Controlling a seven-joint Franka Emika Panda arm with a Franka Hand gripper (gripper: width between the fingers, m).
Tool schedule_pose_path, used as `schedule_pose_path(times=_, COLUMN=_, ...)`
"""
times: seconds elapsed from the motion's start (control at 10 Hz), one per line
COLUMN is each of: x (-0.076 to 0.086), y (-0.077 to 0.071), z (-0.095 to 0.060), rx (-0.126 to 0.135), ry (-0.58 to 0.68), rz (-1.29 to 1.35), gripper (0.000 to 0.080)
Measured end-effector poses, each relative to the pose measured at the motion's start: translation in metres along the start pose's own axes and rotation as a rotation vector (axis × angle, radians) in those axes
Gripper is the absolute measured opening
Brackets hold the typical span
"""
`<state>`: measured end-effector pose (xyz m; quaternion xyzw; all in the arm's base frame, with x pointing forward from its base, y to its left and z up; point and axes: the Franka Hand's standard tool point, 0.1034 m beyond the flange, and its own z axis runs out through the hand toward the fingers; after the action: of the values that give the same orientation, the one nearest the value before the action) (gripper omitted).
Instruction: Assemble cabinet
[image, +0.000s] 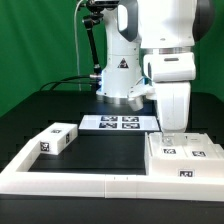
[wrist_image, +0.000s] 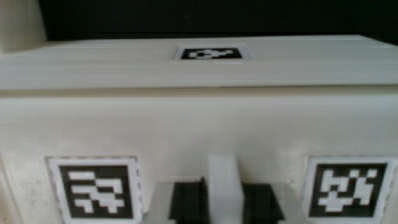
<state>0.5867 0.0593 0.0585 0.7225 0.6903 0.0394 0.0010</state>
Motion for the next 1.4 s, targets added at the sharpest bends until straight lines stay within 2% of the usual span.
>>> schedule_pose_path(times=0.3, x=0.000, y=-0.001, z=-0.001, rx=0.011, ry=-0.006, rz=-0.042, gripper=0.0074)
schedule_pose_path(times=0.4, x=0.000, y=-0.001, z=-0.003, rx=0.007, ry=-0.007, rz=-0.046, gripper=0.0252)
schedule_pose_path(times=0.5, x=0.000, y=-0.003, z=-0.004, rx=0.007, ry=-0.008, rz=-0.046, gripper=0.0387)
schedule_pose_path(times=0.6, x=0.000, y=-0.006, z=-0.009, rx=-0.007, ry=-0.009, rz=-0.043, gripper=0.0387)
schedule_pose_path(times=0.7, x=-0.001, y=-0.011, z=-0.016, rx=-0.039, ry=-0.005, rz=-0.039, gripper=0.0582)
schedule_pose_path(times=0.8, x=-0.002, y=-0.019, z=-0.024, rx=-0.074, ry=0.000, rz=-0.031, gripper=0.0722)
schedule_pose_path(times=0.9, x=-0.004, y=-0.027, z=-0.033, rx=-0.114, ry=0.008, rz=-0.004, gripper=0.0776)
schedule_pose_path(times=1.0, x=-0.004, y=-0.038, z=-0.041, rx=-0.155, ry=0.018, rz=0.017, gripper=0.0776)
schedule_pose_path(times=1.1, x=-0.004, y=-0.050, z=-0.042, rx=-0.160, ry=0.022, rz=0.050, gripper=0.0792)
schedule_pose_path(times=1.4, x=-0.003, y=-0.072, z=-0.034, rx=-0.135, ry=0.029, rz=0.149, gripper=0.0797)
